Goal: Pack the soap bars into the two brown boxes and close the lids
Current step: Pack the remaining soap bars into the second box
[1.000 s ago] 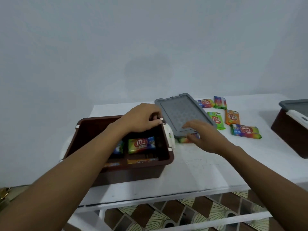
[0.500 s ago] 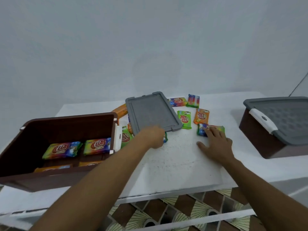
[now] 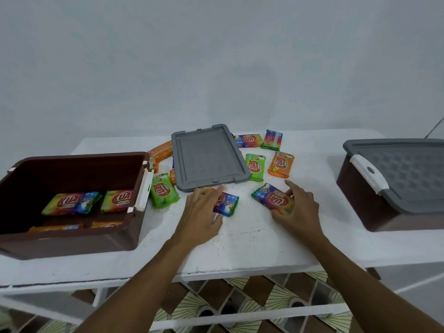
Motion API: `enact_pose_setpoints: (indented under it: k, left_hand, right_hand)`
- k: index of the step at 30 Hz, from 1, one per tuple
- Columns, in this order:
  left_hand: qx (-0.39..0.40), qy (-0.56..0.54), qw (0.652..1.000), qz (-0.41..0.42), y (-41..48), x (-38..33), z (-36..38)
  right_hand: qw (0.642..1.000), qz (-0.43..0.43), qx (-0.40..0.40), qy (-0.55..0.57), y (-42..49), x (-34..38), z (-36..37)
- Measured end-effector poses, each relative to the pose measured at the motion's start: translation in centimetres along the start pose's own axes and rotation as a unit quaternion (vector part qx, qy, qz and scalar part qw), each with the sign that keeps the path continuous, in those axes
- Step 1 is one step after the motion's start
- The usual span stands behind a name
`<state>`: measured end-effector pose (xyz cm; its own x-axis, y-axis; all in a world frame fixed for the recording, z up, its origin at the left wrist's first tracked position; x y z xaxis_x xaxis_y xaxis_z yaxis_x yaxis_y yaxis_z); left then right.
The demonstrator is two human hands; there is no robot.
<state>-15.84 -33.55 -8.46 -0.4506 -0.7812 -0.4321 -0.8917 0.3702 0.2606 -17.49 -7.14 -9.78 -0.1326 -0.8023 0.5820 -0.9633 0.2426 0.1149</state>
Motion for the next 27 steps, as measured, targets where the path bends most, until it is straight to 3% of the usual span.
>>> enact_pose_setpoints:
  k: [5, 11, 14, 16, 18, 22, 27]
  left_hand:
    - [0.024, -0.061, 0.995, -0.080, 0.0, 1.0, 0.6]
    - [0.015, 0.017, 0.998, -0.057, 0.2, 1.4, 0.8]
    - [0.019, 0.026, 0.999, -0.017, 0.2, 0.9, 0.9]
    - [0.024, 0.031, 0.999, 0.006, 0.4, 0.8, 1.0]
    - [0.034, 0.047, 0.998, 0.012, 0.7, 0.5, 0.9]
    - [0.098, 0.117, 0.988, -0.013, 2.3, -0.6, 0.4]
    - [0.143, 0.138, 0.980, -0.029, 4.7, -1.8, -1.6]
  right_hand:
    - [0.999, -0.019, 0.025, 0.024, -0.4, 0.2, -0.1]
    - [0.996, -0.057, 0.013, 0.066, -1.2, 1.1, -0.4]
    - [0.983, -0.132, 0.122, -0.045, -0.9, 1.7, 0.3]
    - [0.946, -0.185, 0.186, -0.190, -0.8, 2.5, 0.8]
    - [0.921, -0.179, 0.221, -0.267, -0.6, 3.1, 0.7]
    - [0.912, -0.184, 0.228, -0.287, -0.7, 4.7, 0.8]
    - [0.942, -0.159, 0.197, -0.222, -1.2, 4.9, 1.5]
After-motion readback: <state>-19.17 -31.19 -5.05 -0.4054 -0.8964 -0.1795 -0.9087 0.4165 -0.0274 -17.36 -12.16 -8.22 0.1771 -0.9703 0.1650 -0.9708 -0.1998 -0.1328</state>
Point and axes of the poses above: each hand's wrist, its own y-axis towards the middle knuckle, its own z-axis out of the palm, x = y × z, the point moved 8 cm from there along y, towards the middle knuckle, and after that the axes turned 7 degrees about z, right-handed, at the moved point
